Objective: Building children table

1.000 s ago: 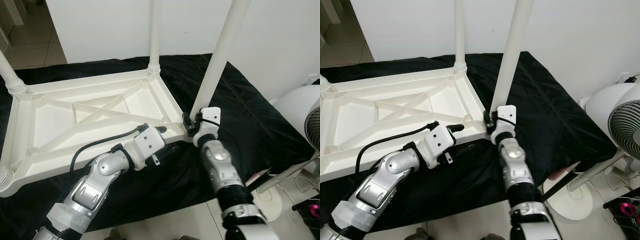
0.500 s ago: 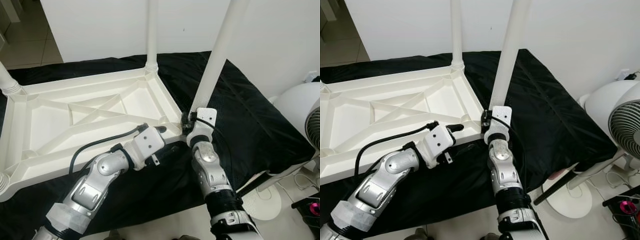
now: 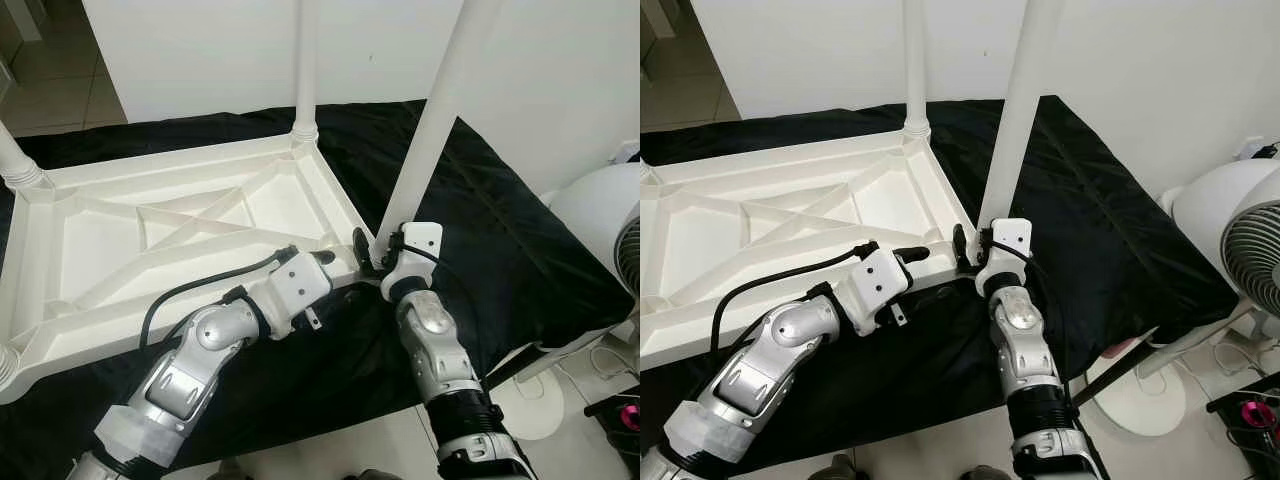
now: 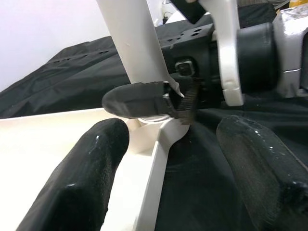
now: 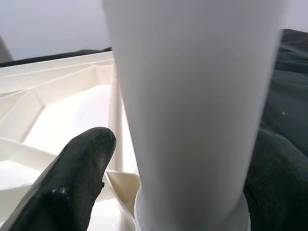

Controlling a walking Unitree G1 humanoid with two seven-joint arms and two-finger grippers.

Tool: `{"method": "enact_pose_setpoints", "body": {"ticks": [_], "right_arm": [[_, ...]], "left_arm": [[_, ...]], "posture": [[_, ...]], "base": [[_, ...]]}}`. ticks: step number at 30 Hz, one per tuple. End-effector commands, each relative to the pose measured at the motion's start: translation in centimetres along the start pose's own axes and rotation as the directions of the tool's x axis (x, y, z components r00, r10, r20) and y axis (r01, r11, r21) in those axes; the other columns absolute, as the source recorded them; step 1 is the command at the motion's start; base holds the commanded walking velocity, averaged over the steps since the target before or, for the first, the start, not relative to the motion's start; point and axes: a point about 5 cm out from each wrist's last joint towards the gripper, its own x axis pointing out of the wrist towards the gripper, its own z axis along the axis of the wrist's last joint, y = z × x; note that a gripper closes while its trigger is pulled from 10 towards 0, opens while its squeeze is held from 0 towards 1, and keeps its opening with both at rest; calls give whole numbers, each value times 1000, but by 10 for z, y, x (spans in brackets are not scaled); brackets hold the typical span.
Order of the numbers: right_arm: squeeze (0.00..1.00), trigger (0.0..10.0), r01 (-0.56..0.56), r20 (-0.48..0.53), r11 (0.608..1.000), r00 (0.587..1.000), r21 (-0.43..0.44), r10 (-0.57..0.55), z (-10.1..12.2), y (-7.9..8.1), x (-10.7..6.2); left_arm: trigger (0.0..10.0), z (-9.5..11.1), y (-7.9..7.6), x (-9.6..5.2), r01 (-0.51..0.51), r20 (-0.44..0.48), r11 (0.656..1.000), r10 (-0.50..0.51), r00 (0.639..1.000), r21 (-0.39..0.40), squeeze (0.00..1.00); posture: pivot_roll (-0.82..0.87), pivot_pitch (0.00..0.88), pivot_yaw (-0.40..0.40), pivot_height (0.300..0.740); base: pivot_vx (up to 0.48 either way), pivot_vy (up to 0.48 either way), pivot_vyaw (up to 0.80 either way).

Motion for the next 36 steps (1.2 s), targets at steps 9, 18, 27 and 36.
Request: {"method": "enact_pose_setpoints", "body": {"ticks": [9, 18, 27, 36], "right_arm": [[0, 10000, -258, -28, 959, 966, -121, 256, 7, -37, -2], [0, 10000, -434, -111, 889, 900, -145, 421, 6, -40, 16], [0, 10000, -507, -151, 850, 860, -144, 488, 7, -33, 26], [0, 0, -547, -191, 818, 835, -178, 516, 5, -33, 32]], "left_arm": [[10000, -6, 11, 9, -16, -65, 996, 10, 998, -85, 0], [10000, -2, 15, 13, -12, -58, 997, 8, 998, -73, 0], [10000, -2, 14, 15, -2, -74, 997, -4, 997, -80, 0], [10000, -2, 11, 15, -15, -81, 997, 9, 997, -71, 0]], "posture": [[-30, 0, 22, 740], [-21, 0, 29, 740], [-18, 0, 23, 740], [-9, 0, 0, 740]], "base": [[0, 0, 0], [0, 0, 0], [0, 0, 0], [0, 0, 0]]}}
